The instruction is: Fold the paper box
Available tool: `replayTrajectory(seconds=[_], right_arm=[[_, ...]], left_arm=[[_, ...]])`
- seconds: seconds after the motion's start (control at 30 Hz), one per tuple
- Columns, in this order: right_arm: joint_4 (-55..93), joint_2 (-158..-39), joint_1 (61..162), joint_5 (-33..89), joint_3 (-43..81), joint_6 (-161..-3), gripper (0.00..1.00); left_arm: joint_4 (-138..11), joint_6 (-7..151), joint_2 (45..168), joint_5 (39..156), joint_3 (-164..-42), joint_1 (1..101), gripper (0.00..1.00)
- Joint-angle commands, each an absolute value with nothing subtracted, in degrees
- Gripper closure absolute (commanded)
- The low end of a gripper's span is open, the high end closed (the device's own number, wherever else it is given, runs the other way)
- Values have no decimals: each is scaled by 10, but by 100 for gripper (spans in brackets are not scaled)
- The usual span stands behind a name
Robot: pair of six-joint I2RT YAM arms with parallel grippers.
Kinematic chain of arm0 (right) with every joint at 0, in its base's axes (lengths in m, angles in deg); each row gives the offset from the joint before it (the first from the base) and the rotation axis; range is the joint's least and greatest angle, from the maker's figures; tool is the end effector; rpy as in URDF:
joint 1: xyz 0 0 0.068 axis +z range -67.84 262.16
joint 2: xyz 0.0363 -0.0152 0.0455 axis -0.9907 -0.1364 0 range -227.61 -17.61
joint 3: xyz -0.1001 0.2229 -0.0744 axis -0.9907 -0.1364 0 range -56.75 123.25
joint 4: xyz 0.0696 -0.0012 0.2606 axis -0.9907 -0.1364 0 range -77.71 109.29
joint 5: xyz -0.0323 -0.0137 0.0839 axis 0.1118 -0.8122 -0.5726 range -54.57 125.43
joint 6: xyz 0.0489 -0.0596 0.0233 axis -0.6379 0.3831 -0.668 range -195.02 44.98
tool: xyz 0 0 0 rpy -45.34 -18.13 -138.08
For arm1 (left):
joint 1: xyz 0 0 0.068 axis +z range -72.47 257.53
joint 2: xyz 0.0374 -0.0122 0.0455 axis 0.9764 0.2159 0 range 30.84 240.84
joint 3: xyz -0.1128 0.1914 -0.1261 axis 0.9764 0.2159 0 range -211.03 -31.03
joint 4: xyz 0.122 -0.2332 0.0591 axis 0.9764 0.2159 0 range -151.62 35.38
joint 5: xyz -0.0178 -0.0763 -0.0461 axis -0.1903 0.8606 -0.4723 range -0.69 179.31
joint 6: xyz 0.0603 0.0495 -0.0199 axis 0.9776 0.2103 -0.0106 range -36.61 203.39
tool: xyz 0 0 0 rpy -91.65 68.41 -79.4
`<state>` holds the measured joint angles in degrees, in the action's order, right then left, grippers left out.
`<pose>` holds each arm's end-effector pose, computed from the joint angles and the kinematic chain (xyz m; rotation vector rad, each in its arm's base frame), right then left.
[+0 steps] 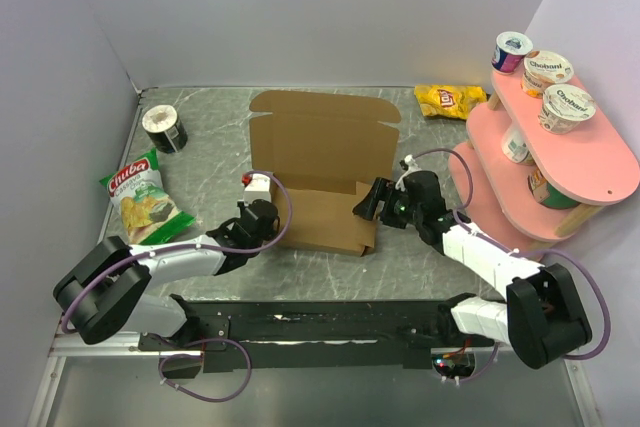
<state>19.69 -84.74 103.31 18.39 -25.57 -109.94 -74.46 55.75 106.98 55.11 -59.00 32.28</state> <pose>0.2533 0.1199 0.1579 0.0993 2.2964 0.8572 0.2265 -0.1730 0.1271 -0.0083 2.0718 -0.1221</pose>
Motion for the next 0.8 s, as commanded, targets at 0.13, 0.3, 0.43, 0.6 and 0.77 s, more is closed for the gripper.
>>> replayTrajectory(seconds=[0.13, 0.3, 0.43, 0.6, 0.77], right_arm=[[231, -881, 1038, 198, -235, -1110, 30], [218, -919, 1039, 222, -229, -1115, 32], [216, -937, 1046, 229, -213, -1120, 25], [146, -966, 1067, 287, -164, -1107, 20], [79, -1000, 1082, 342, -118, -1091, 23]], left_arm=[[-762, 565, 1074, 556, -598, 320, 99], [-762, 566, 1074, 557, -598, 320, 99], [-764, 567, 1077, 561, -599, 320, 99], [-764, 567, 1079, 564, -600, 319, 99], [-763, 568, 1076, 564, -599, 319, 99]])
